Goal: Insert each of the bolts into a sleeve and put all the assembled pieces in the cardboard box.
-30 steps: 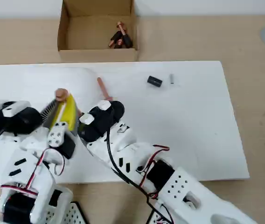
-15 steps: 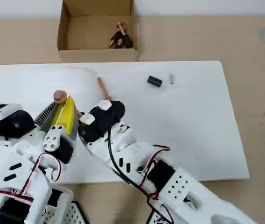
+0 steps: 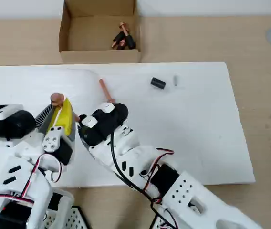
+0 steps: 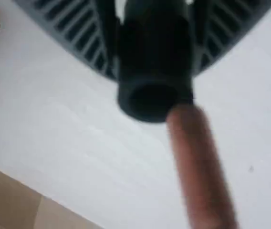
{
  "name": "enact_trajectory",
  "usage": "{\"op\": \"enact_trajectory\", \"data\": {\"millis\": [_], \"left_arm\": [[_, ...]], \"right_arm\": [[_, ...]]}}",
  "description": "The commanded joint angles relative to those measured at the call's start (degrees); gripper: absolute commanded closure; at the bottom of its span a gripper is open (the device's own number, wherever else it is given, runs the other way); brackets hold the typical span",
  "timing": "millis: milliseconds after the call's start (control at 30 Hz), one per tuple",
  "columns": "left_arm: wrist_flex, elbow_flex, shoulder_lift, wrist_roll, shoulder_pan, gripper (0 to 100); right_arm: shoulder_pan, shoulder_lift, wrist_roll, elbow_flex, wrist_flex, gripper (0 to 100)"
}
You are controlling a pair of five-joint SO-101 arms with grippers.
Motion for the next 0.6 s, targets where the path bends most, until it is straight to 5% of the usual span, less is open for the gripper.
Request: {"op": "enact_trajectory", "data": {"millis": [0, 567], "left_arm": [[-3.52, 0.26, 0.22, -0.35, -0.97, 100], [-5.89, 4.22, 0.31, -0.09, 4.66, 100]], "right_arm": [[-0.57, -1.71, 0.18, -4.18, -1.85, 98.9], [-0.66, -1.63, 0.18, -4.0, -1.85, 98.9]]}}
